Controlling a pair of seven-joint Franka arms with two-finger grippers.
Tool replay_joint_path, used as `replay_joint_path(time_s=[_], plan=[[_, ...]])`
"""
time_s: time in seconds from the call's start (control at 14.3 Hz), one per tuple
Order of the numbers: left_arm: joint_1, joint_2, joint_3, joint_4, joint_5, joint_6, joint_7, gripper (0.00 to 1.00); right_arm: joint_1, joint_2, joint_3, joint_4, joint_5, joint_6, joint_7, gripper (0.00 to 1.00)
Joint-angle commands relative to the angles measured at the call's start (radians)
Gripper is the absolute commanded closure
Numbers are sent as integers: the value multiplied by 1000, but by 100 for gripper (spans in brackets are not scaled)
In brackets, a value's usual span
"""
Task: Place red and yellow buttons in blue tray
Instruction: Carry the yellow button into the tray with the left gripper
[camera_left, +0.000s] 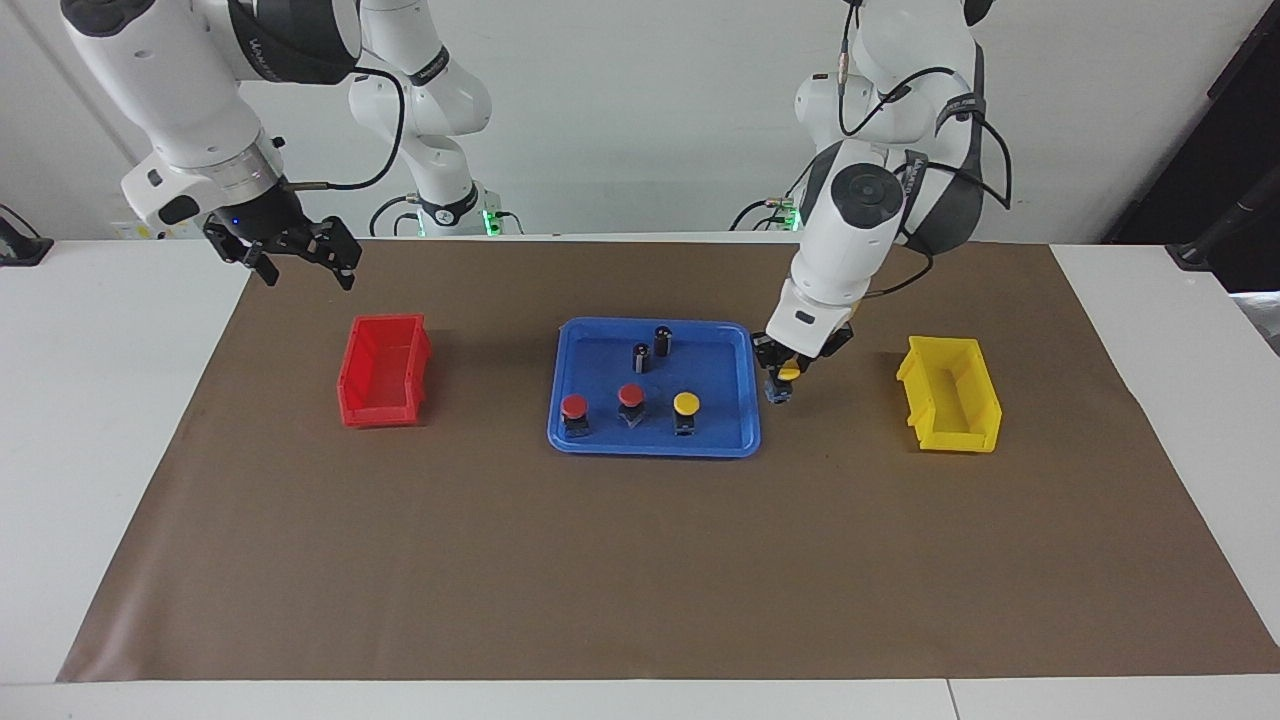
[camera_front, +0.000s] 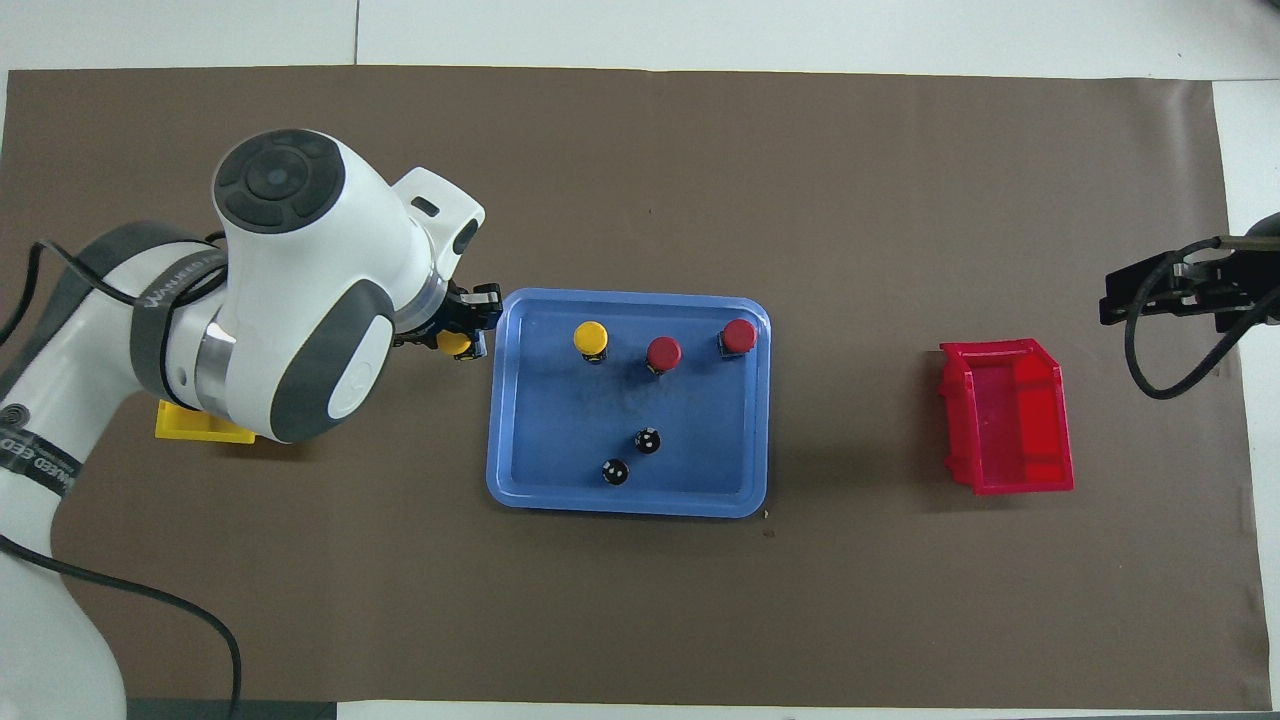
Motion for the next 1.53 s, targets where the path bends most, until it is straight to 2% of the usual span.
replay_joint_path(time_s=[0.0, 0.28, 0.7, 0.77, 0.84, 0.91, 1.05, 1.25, 1.39, 1.46], plan=[[-39, 38, 17, -18, -15, 80, -41, 99, -14, -11, 6, -3, -3, -9, -36, 0], [-68, 78, 16, -51, -15, 162, -41, 99, -12, -11, 6, -4, -3, -9, -36, 0], [-96, 109, 17, -45, -28, 185, -44, 99, -14, -11, 6, -4, -3, -7, -36, 0], [-96, 109, 17, -44, -28, 186, -44, 96, -14, -11, 6, -4, -3, -9, -36, 0], [-94, 109, 19, -44, -28, 188, -44, 78, -14, -11, 6, -4, -3, -9, -36, 0], [-94, 109, 19, -44, -28, 188, -44, 52, -14, -11, 6, -4, -3, -9, -36, 0], [-88, 106, 19, -42, -28, 186, -44, 33, -14, -11, 6, -4, -3, -9, -36, 0], [-84, 80, 19, -28, -28, 162, -44, 21, -15, -11, 6, -4, -1, -12, -36, 0], [-78, 41, 26, 13, -28, 61, -41, 15, -15, -11, 5, -4, 3, -13, -36, 0], [-70, 17, 30, 37, -28, 0, -36, 8, -15, -11, 5, -4, 5, -12, -36, 0]])
